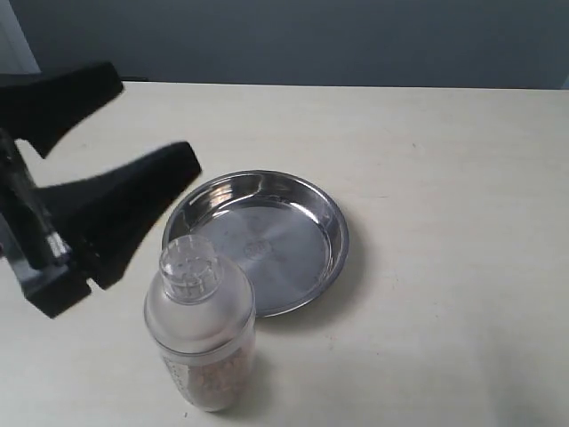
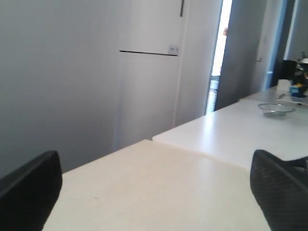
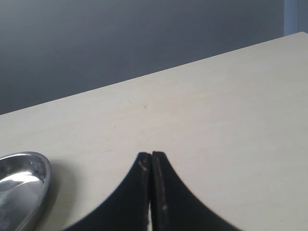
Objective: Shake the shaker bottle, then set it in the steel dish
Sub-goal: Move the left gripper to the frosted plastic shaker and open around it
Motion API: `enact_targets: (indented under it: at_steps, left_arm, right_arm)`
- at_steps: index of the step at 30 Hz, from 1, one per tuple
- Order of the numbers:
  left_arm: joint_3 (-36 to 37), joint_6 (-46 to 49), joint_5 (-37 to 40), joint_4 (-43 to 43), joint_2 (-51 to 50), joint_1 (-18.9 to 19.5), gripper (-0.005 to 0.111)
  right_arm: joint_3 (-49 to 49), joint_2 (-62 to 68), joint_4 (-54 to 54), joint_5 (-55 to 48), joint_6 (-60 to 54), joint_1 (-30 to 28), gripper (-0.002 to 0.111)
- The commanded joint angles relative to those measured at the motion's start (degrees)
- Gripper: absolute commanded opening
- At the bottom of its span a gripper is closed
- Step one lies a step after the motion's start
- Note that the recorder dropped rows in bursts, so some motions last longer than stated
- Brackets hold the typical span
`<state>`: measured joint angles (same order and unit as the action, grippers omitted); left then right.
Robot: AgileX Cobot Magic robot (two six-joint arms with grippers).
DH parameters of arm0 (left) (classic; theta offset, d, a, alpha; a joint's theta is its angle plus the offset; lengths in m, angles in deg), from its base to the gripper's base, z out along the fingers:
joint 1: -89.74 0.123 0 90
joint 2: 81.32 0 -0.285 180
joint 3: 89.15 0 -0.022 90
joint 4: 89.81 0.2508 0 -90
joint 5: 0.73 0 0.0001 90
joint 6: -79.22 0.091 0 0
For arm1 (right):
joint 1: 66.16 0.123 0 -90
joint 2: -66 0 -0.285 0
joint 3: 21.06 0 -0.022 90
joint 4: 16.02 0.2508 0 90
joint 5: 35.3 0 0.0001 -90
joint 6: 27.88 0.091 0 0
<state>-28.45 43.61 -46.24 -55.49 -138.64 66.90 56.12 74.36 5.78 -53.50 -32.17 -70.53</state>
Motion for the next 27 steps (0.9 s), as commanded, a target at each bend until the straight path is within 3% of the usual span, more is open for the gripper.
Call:
enact_targets:
  at_steps: [1, 7, 17, 27]
  left_arm:
    - [0.3, -2.4, -11.4, 3.2, -6.9, -0.1, 0.106]
    - [0.3, -4.3, -16.7, 10.6, -15.9, -0.1, 0.106]
    - [0.4, 2.2, -22.1, 11.7, -27.2, -0.1, 0.106]
    - [8.6, 10.2, -24.5, 1.8, -29.8, -0.1, 0.106]
  right_arm:
    - [0.0, -0.3, -0.1, 0.6, -0.1, -0.2, -0.001]
    - [0.0, -0.3, -0.1, 0.6, -0.1, -0.2, -0.001]
    - [0.0, -0.3, -0.1, 0.6, -0.1, -0.2, -0.001]
    - [0.0, -0.3, -0.1, 0.6, -0.1, -0.2, -0.001]
